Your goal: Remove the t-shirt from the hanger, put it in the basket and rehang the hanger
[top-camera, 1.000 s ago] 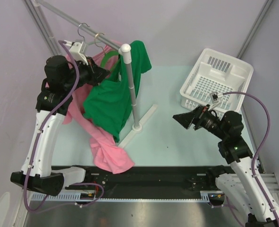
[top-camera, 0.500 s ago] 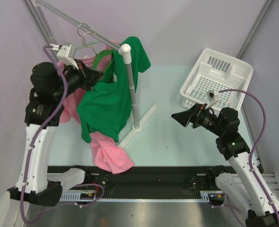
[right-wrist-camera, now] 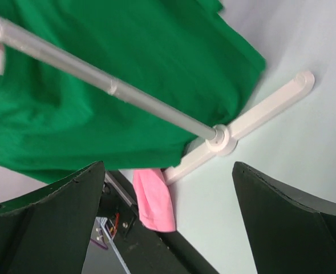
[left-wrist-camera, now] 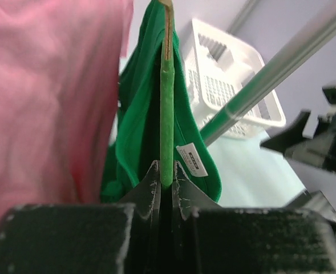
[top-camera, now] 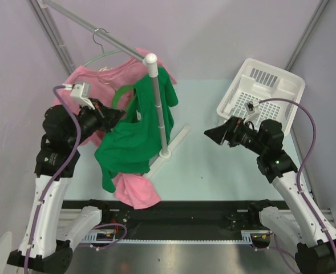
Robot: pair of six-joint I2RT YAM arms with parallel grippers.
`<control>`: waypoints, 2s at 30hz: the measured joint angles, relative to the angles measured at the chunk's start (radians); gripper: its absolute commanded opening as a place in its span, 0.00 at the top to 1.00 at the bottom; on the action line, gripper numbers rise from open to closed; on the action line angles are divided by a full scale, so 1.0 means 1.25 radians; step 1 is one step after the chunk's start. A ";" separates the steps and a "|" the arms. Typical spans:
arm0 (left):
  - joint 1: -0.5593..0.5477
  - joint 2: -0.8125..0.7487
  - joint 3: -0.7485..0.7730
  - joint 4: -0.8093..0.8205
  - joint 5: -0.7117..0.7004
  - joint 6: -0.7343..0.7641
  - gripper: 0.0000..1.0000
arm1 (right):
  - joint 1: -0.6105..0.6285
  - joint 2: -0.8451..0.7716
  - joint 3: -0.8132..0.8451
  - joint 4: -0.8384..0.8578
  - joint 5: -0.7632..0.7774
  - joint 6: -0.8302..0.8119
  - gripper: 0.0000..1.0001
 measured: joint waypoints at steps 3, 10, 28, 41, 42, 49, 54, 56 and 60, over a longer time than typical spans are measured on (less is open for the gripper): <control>0.001 0.018 -0.067 0.044 0.062 -0.033 1.00 | 0.000 0.057 0.056 0.002 0.011 -0.005 0.01; -0.018 0.150 -0.090 0.106 0.138 -0.056 1.00 | 0.001 0.213 0.201 0.022 0.031 0.002 0.15; -0.090 0.367 0.081 0.126 0.183 -0.018 1.00 | 0.197 0.554 0.567 0.003 0.179 0.016 0.28; -0.099 0.359 0.081 0.121 0.204 0.009 1.00 | 0.368 0.654 0.726 -0.154 0.541 0.017 0.48; -0.099 0.356 0.081 0.118 0.204 0.014 1.00 | 0.377 0.656 0.737 -0.170 0.574 0.020 0.53; -0.101 0.350 0.086 0.074 0.214 0.049 1.00 | 0.385 0.656 0.746 -0.212 0.699 0.044 0.76; -0.101 0.349 0.091 0.060 0.221 0.060 1.00 | 0.379 0.654 0.748 -0.217 0.704 0.056 1.00; -0.101 0.349 0.091 0.061 0.221 0.059 0.95 | 0.373 0.654 0.753 -0.225 0.696 0.058 1.00; -0.101 0.348 0.091 0.069 0.230 0.055 0.66 | 0.373 0.651 0.758 -0.232 0.688 0.056 1.00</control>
